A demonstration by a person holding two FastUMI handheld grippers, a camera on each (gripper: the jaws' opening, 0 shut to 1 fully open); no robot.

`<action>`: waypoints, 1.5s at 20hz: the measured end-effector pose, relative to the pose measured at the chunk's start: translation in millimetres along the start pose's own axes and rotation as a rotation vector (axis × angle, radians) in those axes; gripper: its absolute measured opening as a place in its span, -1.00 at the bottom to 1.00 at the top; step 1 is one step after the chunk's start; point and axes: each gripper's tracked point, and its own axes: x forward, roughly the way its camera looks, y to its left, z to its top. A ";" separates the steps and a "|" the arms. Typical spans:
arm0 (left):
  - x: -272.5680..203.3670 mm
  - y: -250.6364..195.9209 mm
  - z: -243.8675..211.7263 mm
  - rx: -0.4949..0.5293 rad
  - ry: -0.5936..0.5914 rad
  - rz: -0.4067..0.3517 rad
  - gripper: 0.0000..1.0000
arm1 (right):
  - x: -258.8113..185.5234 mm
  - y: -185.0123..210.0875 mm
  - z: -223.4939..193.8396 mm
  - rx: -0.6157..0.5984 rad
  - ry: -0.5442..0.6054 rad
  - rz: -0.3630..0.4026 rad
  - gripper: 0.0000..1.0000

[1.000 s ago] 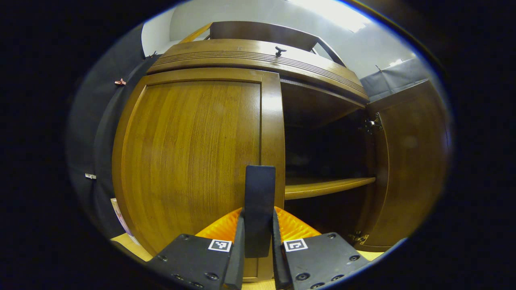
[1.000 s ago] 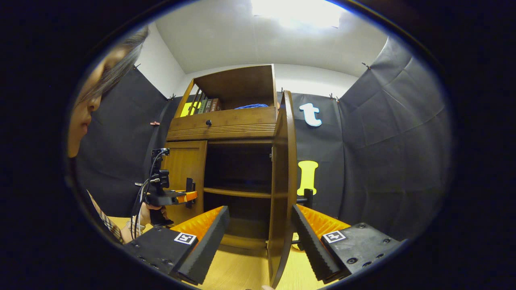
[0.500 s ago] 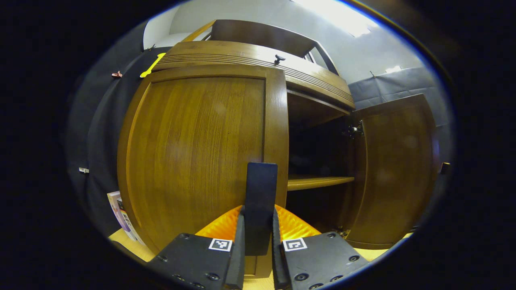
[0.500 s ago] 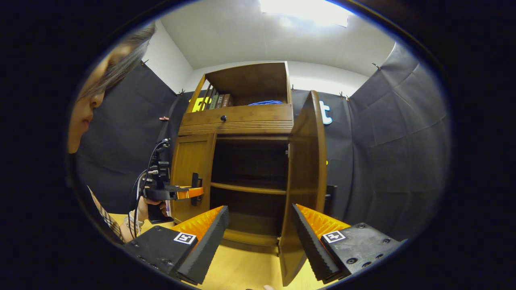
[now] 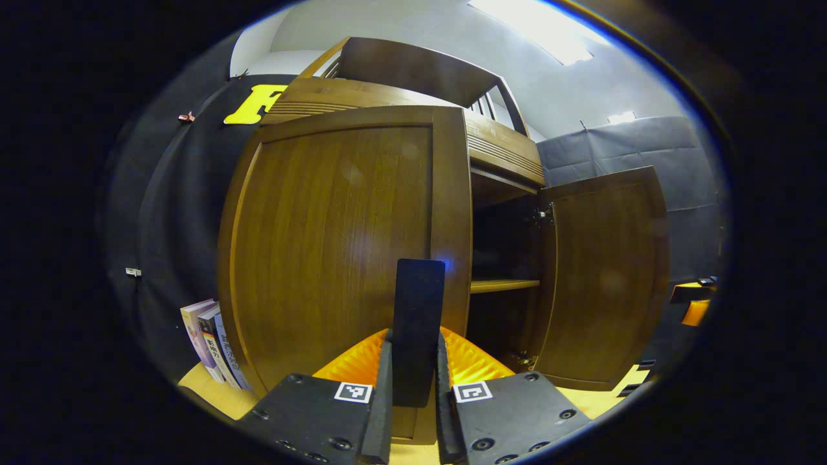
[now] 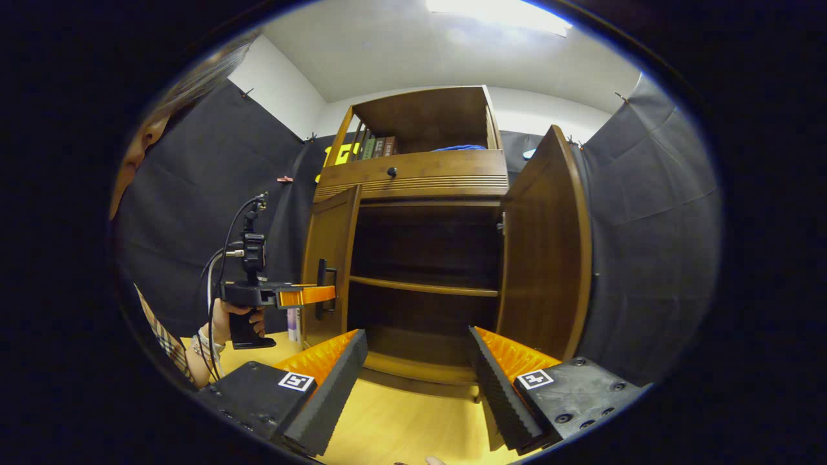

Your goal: Open the right door of the double-door shoe cabinet with the right hand, and open the left door with the left hand.

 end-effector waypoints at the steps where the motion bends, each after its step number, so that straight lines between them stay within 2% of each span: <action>1: -6.1 1.5 -0.1 0.001 0.002 -0.001 -0.36 | 2.4 7.5 -0.2 0.007 -0.002 0.023 0.99; 5: -31.5 6.8 2.5 0.009 0.003 -0.009 -0.36 | 14.5 22.0 -3.2 0.022 -0.003 0.071 0.95; 10: -64.7 20.3 7.8 0.001 0.010 -0.008 -0.34 | 40.8 30.0 -26.4 0.019 0.026 0.065 0.90; 13: -84.4 30.5 10.0 0.016 0.010 0.012 -0.34 | 56.3 41.3 -25.1 0.040 0.042 0.074 0.96; 19: -116.6 49.4 16.4 0.034 0.006 0.067 -0.38 | 68.2 49.6 -37.8 0.048 0.049 0.074 0.96; 30: -154.6 91.9 20.3 0.092 0.006 0.236 -0.55 | 80.2 58.8 -48.6 0.058 0.070 0.086 0.96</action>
